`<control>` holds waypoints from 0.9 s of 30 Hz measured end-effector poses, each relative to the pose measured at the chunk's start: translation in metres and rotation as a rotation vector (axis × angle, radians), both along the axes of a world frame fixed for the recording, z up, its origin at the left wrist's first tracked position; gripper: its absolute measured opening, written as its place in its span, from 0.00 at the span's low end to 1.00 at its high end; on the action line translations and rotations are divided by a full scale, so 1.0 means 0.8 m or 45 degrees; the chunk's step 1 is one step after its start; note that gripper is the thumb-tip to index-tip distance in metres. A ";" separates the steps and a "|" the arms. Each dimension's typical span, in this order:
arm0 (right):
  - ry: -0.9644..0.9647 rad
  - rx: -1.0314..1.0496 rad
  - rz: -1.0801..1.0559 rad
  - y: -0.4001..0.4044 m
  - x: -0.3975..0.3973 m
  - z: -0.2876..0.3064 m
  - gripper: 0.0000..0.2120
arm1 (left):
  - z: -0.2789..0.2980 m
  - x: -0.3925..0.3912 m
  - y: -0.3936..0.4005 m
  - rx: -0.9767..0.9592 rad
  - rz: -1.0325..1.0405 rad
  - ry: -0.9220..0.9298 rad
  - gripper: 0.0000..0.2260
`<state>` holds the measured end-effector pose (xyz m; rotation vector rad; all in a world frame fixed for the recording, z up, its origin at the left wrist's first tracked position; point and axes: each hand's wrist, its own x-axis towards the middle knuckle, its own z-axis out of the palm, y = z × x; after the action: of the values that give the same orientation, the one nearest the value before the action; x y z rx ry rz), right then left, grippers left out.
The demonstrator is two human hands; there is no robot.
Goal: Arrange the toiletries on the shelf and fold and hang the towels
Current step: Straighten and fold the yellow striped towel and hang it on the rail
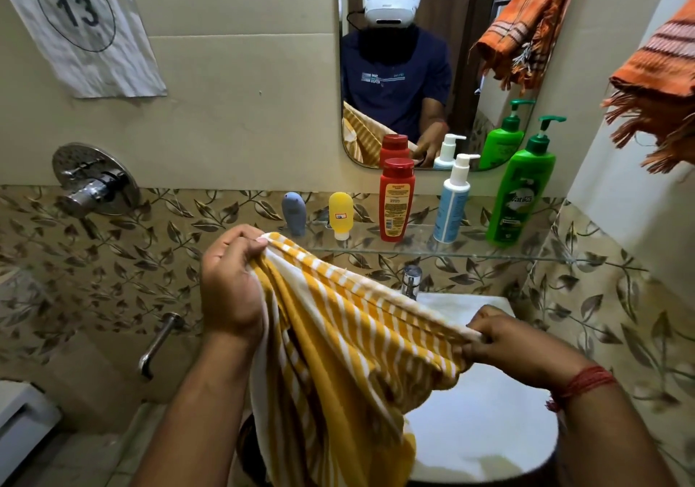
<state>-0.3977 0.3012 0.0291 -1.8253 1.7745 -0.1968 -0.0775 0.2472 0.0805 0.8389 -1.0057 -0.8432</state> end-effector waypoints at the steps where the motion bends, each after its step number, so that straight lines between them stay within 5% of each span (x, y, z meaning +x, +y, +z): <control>1: -0.011 -0.049 -0.031 0.000 -0.003 0.004 0.13 | -0.001 0.001 -0.001 -0.006 0.059 0.020 0.10; 7: -0.329 -0.503 -0.146 0.013 -0.005 0.024 0.08 | -0.007 0.007 -0.006 0.011 0.200 0.011 0.06; 11: -0.658 -0.781 -0.269 0.006 0.006 0.007 0.14 | -0.004 0.003 -0.004 -0.002 0.211 0.017 0.11; 16: -1.033 -1.148 -0.621 -0.006 0.035 -0.023 0.18 | -0.001 -0.006 0.000 0.004 0.218 -0.008 0.05; 24: -1.305 -0.993 -0.564 -0.012 0.033 -0.045 0.08 | -0.003 -0.008 -0.004 0.005 0.246 0.054 0.09; 27: -1.760 -0.707 -0.362 -0.005 0.028 -0.039 0.10 | -0.004 -0.008 -0.005 0.015 0.327 0.062 0.13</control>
<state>-0.3751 0.2969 -0.0018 -1.0846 0.9190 -1.7024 -0.0840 0.2431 0.0776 0.9309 -0.8304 -0.6476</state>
